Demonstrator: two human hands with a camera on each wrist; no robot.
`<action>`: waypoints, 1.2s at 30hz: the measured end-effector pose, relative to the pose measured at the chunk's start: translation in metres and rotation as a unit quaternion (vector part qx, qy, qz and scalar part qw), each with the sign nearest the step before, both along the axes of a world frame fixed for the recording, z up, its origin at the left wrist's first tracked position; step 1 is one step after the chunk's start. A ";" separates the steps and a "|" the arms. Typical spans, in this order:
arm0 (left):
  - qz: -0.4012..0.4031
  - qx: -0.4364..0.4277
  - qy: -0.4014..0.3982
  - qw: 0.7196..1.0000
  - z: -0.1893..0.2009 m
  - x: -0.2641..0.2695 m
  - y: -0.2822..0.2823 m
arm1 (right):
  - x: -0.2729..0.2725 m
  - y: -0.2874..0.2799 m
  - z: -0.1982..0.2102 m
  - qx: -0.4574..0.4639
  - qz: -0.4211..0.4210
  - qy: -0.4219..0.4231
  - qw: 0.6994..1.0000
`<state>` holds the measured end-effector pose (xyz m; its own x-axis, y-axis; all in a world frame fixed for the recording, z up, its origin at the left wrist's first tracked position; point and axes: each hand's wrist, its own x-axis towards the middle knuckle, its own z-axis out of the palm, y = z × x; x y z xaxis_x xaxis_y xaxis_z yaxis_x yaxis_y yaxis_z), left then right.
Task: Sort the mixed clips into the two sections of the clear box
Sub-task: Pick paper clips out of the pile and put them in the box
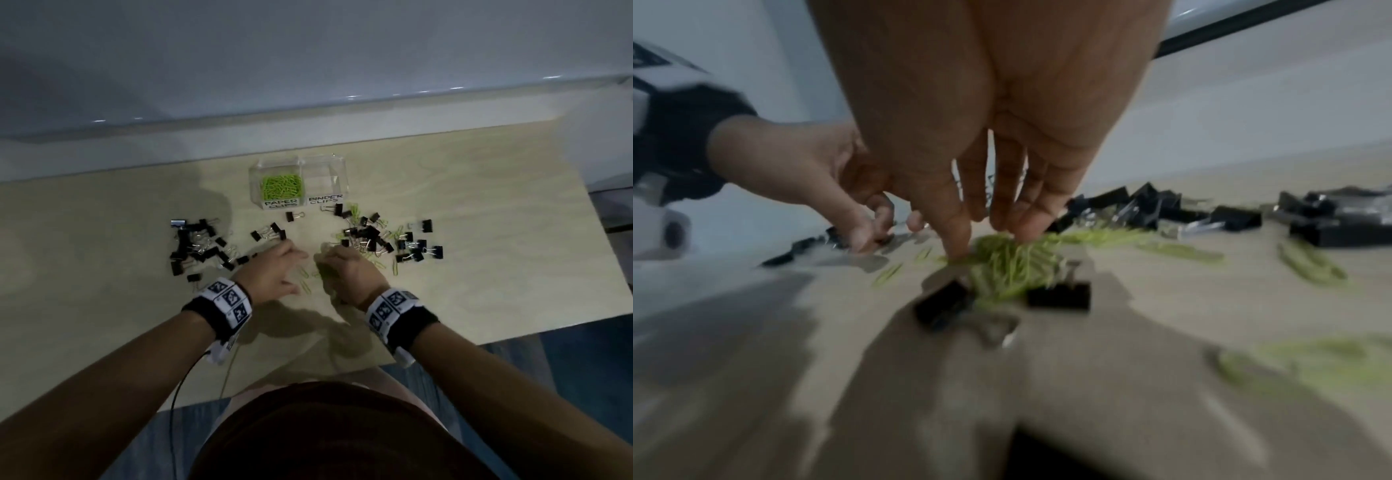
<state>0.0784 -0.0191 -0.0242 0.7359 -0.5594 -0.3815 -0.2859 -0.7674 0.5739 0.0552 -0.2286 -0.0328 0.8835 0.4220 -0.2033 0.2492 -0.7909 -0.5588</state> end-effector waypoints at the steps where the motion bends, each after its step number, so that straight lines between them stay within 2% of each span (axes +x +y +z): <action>1: -0.007 0.008 0.009 1.000 -0.006 -0.006 -0.002 | -0.006 0.003 -0.004 0.009 -0.007 -0.013 1.000; 6: 0.054 -0.004 -0.031 0.998 -0.017 -0.011 -0.029 | -0.017 -0.010 0.003 0.053 -0.035 -0.029 0.998; 10: 0.062 -0.015 -0.046 0.997 -0.019 -0.006 -0.048 | -0.019 -0.046 0.007 0.031 -0.168 -0.004 0.985; 12: 0.064 -0.021 -0.049 0.997 -0.019 -0.004 -0.053 | -0.019 -0.054 0.007 -0.009 -0.194 0.027 0.981; 16: 0.023 -0.031 -0.067 0.997 -0.018 -0.006 -0.062 | -0.019 -0.042 0.007 -0.042 -0.157 0.067 0.984; 22: -0.010 0.011 -0.083 0.996 -0.015 -0.010 -0.068 | -0.014 -0.008 0.007 -0.002 -0.120 0.030 0.992; 26: -0.028 0.047 -0.099 0.994 -0.013 -0.010 -0.062 | -0.007 -0.008 0.008 -0.004 -0.082 0.024 0.996; 30: -0.033 0.037 -0.091 0.995 -0.011 -0.008 -0.055 | 0.001 -0.019 0.008 -0.004 -0.073 0.055 0.996; 33: 0.013 0.006 -0.068 0.998 -0.006 -0.006 -0.048 | 0.010 -0.025 0.010 0.010 -0.137 0.135 0.981; 36: 0.113 -0.081 -0.036 0.990 -0.001 -0.002 -0.041 | 0.020 -0.026 0.013 0.087 -0.211 0.169 0.959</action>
<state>0.0765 -0.0603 -0.0247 0.8714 -0.4267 -0.2419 -0.1625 -0.7164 0.6785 0.0748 -0.2550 -0.0202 0.8787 0.0942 -0.4679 -0.2920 -0.6692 -0.6833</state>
